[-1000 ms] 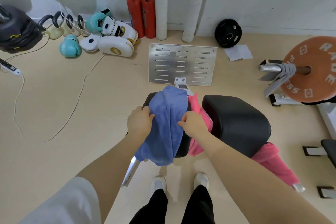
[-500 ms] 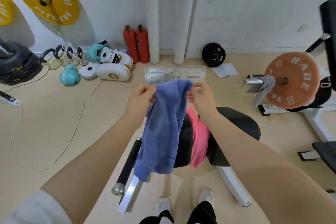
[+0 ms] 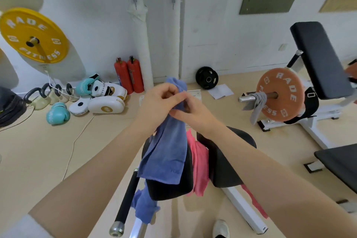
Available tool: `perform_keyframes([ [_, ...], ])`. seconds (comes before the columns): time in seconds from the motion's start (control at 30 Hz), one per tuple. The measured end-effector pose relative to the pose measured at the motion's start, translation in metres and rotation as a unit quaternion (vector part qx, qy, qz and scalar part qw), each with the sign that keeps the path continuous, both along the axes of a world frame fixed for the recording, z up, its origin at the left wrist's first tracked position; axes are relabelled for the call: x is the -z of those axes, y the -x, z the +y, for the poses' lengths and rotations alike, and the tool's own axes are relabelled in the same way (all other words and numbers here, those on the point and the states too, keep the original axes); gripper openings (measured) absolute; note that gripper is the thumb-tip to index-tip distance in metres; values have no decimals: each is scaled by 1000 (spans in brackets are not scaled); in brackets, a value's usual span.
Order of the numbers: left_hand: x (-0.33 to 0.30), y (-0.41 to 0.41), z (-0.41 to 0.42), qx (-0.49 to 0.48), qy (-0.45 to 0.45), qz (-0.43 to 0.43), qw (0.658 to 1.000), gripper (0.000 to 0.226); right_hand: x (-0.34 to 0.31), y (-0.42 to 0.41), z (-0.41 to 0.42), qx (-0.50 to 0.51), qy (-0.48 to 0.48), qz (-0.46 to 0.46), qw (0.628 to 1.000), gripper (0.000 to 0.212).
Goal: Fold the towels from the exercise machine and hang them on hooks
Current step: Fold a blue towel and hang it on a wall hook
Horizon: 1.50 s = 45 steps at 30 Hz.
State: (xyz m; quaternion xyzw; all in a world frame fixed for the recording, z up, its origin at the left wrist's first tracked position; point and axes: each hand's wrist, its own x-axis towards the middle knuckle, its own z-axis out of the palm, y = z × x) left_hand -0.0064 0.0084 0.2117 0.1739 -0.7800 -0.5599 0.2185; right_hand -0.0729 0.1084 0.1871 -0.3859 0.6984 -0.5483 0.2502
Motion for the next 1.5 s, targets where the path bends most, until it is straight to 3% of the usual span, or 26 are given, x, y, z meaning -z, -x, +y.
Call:
perform_keyframes([
  [0.07, -16, 5, 6, -28, 188, -24, 982, 27, -10, -2, 3, 25, -30, 64, 997, 14],
  [0.1, -22, 8, 11, -40, 233, -17, 971, 28, -14, -3, 4, 48, -31, 72, 996, 7],
  [0.2, -31, 12, 25, -61, 257, 51, 963, 26, -19, 2, 7, 153, 6, 61, 986, 32],
  [0.3, -31, 19, 34, -76, 196, 99, 973, 20, -22, 9, 16, 201, 21, 93, 975, 39],
  [0.53, -20, 48, 36, -116, -19, 93, 989, 23, -16, 56, 45, 259, -69, 197, 943, 12],
  [0.63, -19, 61, 39, -126, -79, 95, 984, 22, -17, 81, 56, 292, -92, 210, 929, 11],
  [0.77, -9, 84, 33, -154, -118, 75, 978, 16, -28, 118, 60, 180, -96, 194, 960, 15],
  [0.87, -4, 98, 28, -158, -58, 52, 984, 15, -37, 142, 71, 153, -47, 74, 984, 21],
  [0.97, 1, 109, 28, -80, 108, 18, 991, 13, -40, 165, 83, 130, 3, -60, 990, 28],
  [1.13, 29, 136, 25, 26, 238, -119, 964, 28, -38, 193, 91, 121, -24, -34, 992, 10],
  [1.2, 44, 147, 26, -6, 294, -198, 935, 25, -35, 199, 95, 91, -33, -28, 995, 21],
  [1.3, 67, 159, 29, -69, 210, -239, 946, 36, -28, 208, 102, 64, -67, -6, 996, 39],
  [1.37, 75, 168, 35, -94, 140, -231, 958, 34, -24, 217, 106, 85, -110, 92, 986, 45],
  [1.43, 74, 173, 40, -128, 50, -200, 970, 31, -20, 224, 109, 123, -142, 201, 961, 39],
  [1.5, 73, 175, 40, -169, -9, -154, 974, 23, -12, 232, 113, 173, -145, 255, 940, 25],
])
